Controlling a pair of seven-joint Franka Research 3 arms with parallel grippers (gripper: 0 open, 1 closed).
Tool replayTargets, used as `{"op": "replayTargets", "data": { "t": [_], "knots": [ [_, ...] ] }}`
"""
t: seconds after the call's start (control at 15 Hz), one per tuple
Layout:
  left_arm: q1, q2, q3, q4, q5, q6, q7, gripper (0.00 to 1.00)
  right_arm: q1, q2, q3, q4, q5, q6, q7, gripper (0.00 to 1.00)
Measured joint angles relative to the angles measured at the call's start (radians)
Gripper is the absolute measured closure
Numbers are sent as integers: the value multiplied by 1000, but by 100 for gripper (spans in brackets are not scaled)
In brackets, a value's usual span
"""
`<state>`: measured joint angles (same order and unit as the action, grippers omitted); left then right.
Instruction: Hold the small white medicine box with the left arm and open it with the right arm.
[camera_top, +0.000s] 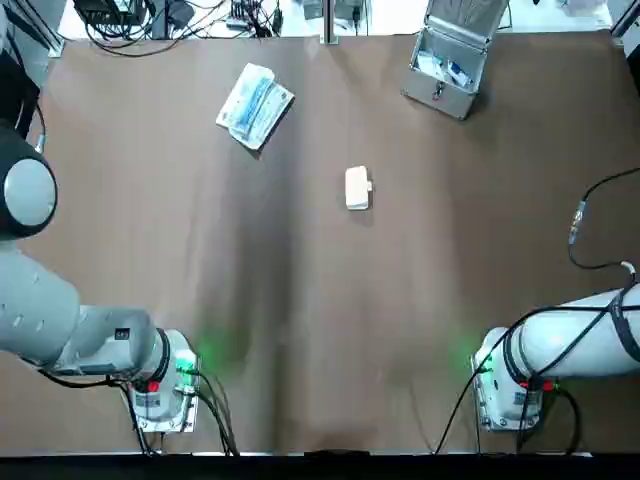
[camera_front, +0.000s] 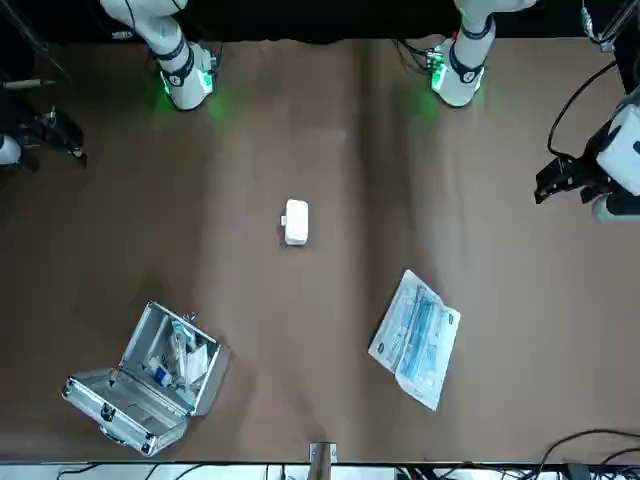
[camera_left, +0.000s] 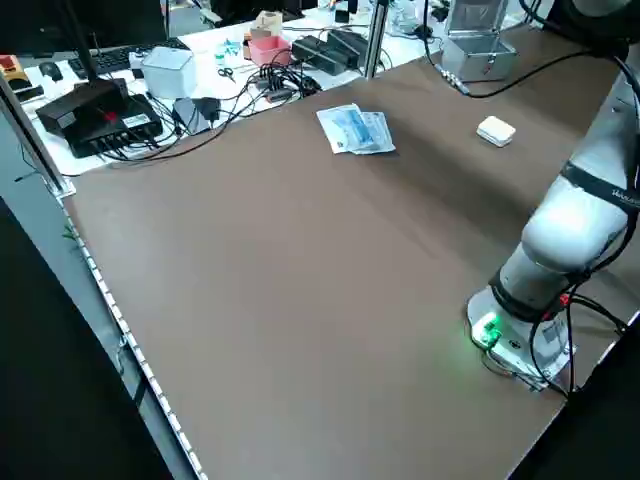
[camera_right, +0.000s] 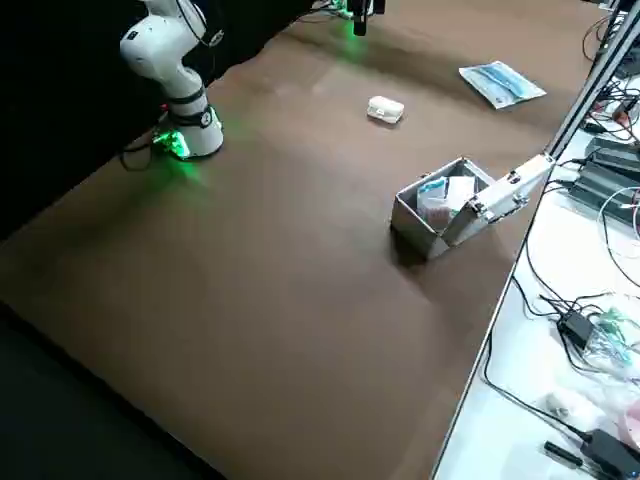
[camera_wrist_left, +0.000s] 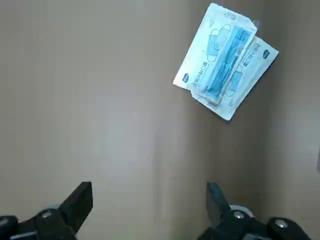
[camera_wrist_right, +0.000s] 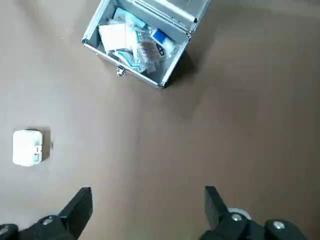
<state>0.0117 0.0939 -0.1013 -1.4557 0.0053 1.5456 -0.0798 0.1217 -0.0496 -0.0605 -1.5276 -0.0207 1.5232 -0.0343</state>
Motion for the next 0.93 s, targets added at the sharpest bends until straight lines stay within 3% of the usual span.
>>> {"op": "replayTargets", "data": {
  "t": [0.93],
  "knots": [
    [-10, 16, -4, -1, 0, -16, 10, 0, 13, 0, 1, -7, 4, 13, 1, 1]
  ]
}}
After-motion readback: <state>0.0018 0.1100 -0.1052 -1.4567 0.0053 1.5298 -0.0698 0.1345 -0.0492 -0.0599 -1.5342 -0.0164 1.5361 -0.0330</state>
